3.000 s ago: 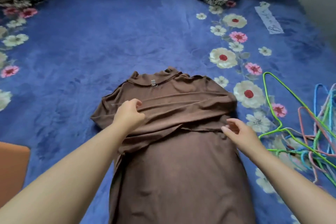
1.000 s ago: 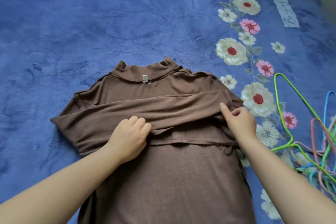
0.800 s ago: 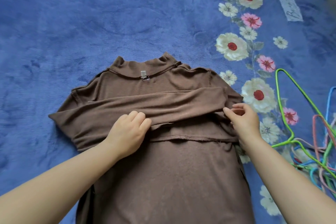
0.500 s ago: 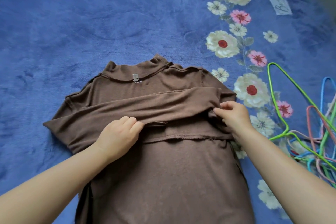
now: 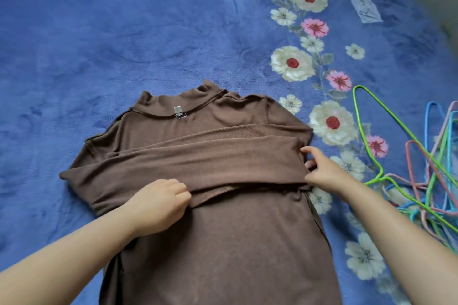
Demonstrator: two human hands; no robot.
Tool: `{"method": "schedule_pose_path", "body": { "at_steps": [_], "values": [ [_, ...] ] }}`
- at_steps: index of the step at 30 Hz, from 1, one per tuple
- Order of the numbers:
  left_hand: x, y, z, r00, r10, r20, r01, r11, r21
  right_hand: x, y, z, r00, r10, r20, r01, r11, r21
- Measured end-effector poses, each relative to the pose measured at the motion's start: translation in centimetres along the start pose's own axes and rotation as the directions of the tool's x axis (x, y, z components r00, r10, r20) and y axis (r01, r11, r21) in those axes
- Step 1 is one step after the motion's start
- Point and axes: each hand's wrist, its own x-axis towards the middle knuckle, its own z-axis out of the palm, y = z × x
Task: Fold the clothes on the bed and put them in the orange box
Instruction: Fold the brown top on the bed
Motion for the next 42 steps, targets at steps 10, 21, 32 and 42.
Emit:
{"method": "schedule_pose_path", "body": {
  "at_steps": [10, 21, 32, 42],
  "values": [
    [0.3, -5.1, -0.9, 0.719, -0.693, -0.054, 0.695, 0.718, 0.046, 4.1, -3.6, 0.1, 0.944, 0.176, -0.278, -0.188, 0.982, -0.019],
    [0.3, -6.0, -1.2, 0.623, -0.765, -0.164, 0.750, 0.643, -0.155, 4.4, -4.6, -0.9, 0.818, 0.112, -0.564, 0.137, 0.915, 0.381],
    [2.0, -4.9, -0.1, 0.507, -0.837, -0.205, 0.847, 0.528, -0.061, 4.3, -5.6, 0.0, 0.886, -0.010, -0.463, 0.096, 0.982, 0.162],
    [2.3, 0.5, 2.7, 0.789, -0.613, -0.053, 0.547, 0.738, -0.394, 2.3, -1.9, -0.2, 0.969, 0.104, -0.224, -0.074, 0.988, 0.139]
  ]
}}
